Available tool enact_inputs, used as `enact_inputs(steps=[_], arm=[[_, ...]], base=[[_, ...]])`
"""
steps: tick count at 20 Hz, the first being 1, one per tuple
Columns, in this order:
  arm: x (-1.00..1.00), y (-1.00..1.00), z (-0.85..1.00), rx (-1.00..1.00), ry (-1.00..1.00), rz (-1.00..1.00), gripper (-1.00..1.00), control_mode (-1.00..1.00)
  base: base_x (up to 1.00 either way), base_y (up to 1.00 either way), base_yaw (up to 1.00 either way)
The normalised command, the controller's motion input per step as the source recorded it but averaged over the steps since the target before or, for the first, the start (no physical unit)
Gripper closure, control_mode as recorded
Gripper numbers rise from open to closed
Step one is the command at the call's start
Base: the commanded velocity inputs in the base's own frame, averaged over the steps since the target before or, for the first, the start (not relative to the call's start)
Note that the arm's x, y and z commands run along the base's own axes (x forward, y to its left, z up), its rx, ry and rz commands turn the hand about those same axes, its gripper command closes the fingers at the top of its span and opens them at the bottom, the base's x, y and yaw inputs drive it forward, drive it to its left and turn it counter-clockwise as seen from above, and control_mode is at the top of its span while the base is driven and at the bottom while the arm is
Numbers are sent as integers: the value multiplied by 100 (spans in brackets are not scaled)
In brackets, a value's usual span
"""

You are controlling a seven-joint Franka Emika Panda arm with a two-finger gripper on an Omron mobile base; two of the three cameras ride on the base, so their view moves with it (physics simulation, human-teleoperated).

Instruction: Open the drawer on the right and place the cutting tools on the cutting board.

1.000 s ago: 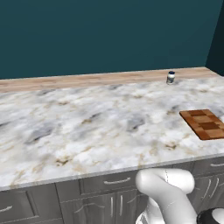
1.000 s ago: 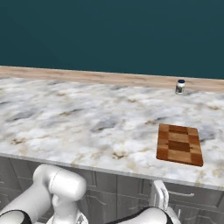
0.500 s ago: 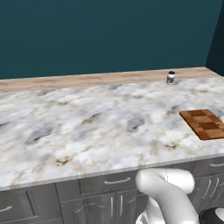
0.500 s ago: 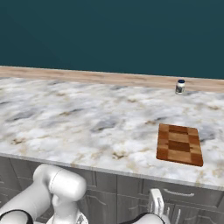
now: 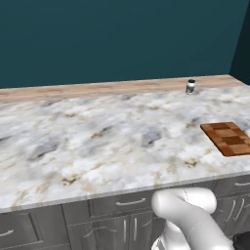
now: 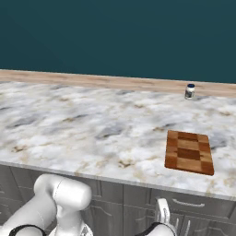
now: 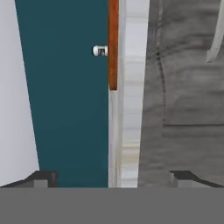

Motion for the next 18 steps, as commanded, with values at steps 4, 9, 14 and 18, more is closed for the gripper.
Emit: enact_inputs(steps=[4, 9, 14, 18], arm=[[8, -27, -32, 0, -13, 0, -100, -100], [10, -31, -22, 0, -11, 0, -100, -100], [19, -27, -7, 0, -5, 0, -100, -100], [24, -19, -5, -4, 0, 0, -100, -100]], base=[[0, 0, 0], [0, 0, 0], [0, 0, 0], [0, 0, 0]])
